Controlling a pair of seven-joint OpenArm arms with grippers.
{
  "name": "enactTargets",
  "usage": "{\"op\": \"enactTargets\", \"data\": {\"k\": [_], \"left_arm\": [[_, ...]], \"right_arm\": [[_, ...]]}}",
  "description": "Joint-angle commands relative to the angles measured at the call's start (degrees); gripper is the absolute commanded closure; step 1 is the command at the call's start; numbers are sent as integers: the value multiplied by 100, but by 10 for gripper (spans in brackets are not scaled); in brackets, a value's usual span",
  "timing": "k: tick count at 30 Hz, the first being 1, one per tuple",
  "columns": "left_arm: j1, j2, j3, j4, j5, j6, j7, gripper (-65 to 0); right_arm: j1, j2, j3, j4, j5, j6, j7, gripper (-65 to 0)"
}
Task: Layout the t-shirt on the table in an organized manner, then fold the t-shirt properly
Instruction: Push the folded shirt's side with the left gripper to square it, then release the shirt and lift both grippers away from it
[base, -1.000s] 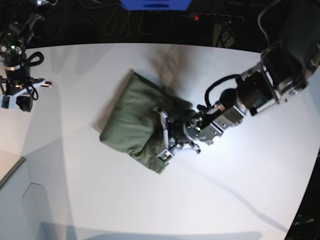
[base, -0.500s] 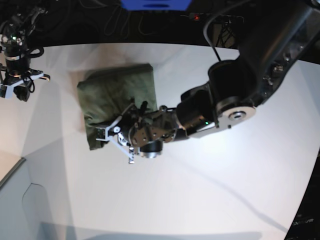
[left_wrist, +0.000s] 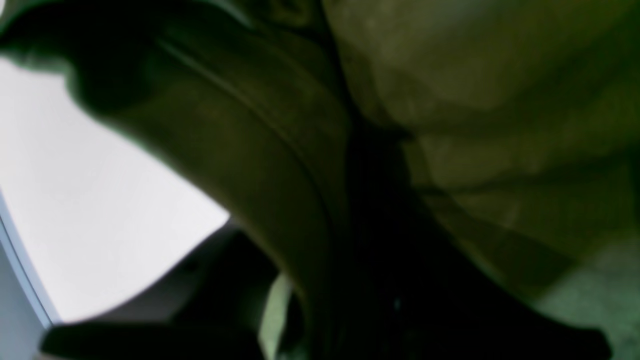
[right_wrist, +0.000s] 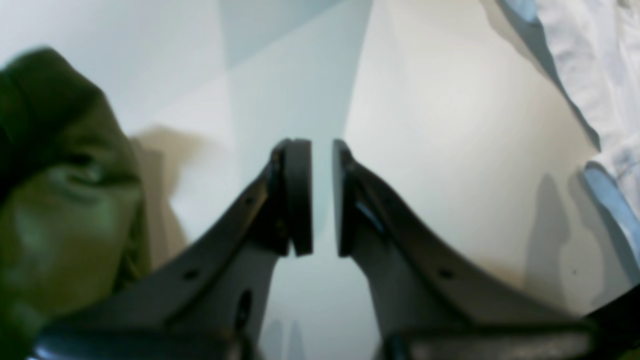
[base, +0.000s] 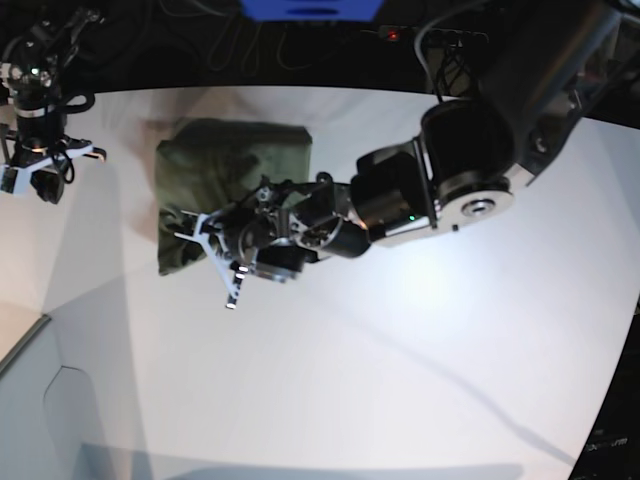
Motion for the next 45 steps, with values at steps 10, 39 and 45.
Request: {"op": "enactTargets", "data": {"k": [10,39,45], "left_arm": [[122,25,39,32,-3,-347,153,-39],[227,-581,-3311,2634,1808,-391,935,-339],[922,-1100,-5227,3715,1782,-391,1454,-339]], "right_arm": [[16,46,9,120,77,50,110,-69],[-546,-322,-1090,841,77,50,101,-41],[-845,-322,-1784,656,77,33,136,0]]}}
